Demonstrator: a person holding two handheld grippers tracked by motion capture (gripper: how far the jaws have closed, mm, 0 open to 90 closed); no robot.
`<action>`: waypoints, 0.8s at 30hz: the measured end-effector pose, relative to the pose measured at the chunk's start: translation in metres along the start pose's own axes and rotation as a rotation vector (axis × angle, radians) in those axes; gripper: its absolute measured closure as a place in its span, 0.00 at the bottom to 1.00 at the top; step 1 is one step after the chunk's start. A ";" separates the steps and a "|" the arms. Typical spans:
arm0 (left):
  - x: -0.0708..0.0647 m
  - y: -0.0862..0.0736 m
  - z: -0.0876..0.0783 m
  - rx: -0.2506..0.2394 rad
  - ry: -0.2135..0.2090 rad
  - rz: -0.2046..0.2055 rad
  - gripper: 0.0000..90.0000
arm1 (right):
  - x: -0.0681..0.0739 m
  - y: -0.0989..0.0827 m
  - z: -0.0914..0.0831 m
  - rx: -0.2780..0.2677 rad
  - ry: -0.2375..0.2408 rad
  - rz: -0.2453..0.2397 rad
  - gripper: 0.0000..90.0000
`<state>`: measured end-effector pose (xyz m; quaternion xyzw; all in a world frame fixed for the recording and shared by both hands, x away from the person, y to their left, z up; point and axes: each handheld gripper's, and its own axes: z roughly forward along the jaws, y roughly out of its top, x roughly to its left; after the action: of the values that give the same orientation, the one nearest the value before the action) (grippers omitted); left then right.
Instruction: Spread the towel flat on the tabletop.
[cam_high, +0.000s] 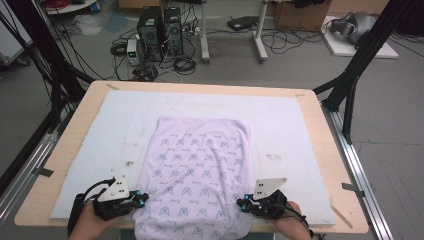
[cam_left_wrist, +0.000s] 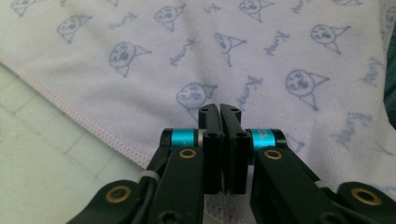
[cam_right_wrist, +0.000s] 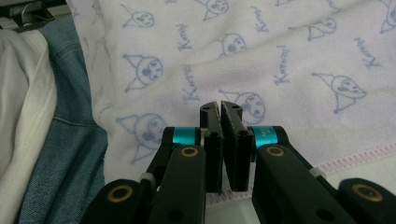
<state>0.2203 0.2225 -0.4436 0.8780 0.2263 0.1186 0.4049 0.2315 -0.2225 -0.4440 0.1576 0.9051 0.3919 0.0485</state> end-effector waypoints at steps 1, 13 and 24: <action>-0.001 0.003 0.001 -0.007 -0.001 0.003 0.98 | 0.001 0.001 -0.001 0.008 -0.008 -0.010 0.98; 0.008 0.047 0.017 -0.056 0.068 0.017 0.98 | -0.017 -0.005 -0.033 0.014 -0.113 0.020 0.99; 0.016 0.002 -0.017 -0.038 0.087 -0.069 0.72 | -0.020 -0.001 -0.029 -0.028 -0.118 0.045 0.89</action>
<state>0.2279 0.2402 -0.4309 0.8558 0.2716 0.1469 0.4151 0.2443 -0.2492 -0.4255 0.2003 0.8913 0.3954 0.0952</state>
